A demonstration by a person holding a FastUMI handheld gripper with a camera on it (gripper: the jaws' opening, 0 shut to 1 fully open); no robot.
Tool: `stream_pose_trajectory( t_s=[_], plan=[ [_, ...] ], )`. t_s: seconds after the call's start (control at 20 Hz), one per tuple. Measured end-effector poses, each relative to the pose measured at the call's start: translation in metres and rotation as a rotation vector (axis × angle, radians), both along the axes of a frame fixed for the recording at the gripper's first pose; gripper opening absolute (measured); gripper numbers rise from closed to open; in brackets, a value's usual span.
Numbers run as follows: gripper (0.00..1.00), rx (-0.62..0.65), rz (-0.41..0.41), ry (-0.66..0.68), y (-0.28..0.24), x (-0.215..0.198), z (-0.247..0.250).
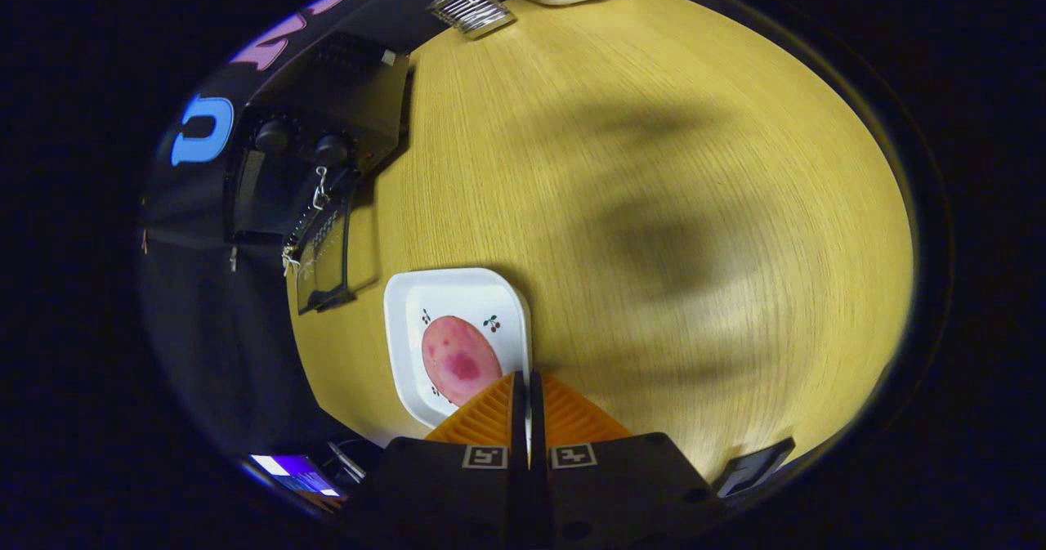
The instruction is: Open the toaster oven, put the food inside, and close the toaster oven door.
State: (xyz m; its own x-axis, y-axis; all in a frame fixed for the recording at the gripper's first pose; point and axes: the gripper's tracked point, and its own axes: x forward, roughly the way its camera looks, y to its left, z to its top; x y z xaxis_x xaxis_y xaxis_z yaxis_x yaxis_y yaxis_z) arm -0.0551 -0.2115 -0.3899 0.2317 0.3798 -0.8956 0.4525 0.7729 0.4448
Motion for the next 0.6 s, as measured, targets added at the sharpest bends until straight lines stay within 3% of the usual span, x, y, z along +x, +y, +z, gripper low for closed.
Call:
stream_pose_trajectory(
  t_s=[0.35,0.6],
  plan=[
    [0.05,0.246,-0.338,-0.117,0.039,0.003,0.054],
    [0.05,0.23,-0.503,-0.232,0.081,0.049,0.087]
  ],
)
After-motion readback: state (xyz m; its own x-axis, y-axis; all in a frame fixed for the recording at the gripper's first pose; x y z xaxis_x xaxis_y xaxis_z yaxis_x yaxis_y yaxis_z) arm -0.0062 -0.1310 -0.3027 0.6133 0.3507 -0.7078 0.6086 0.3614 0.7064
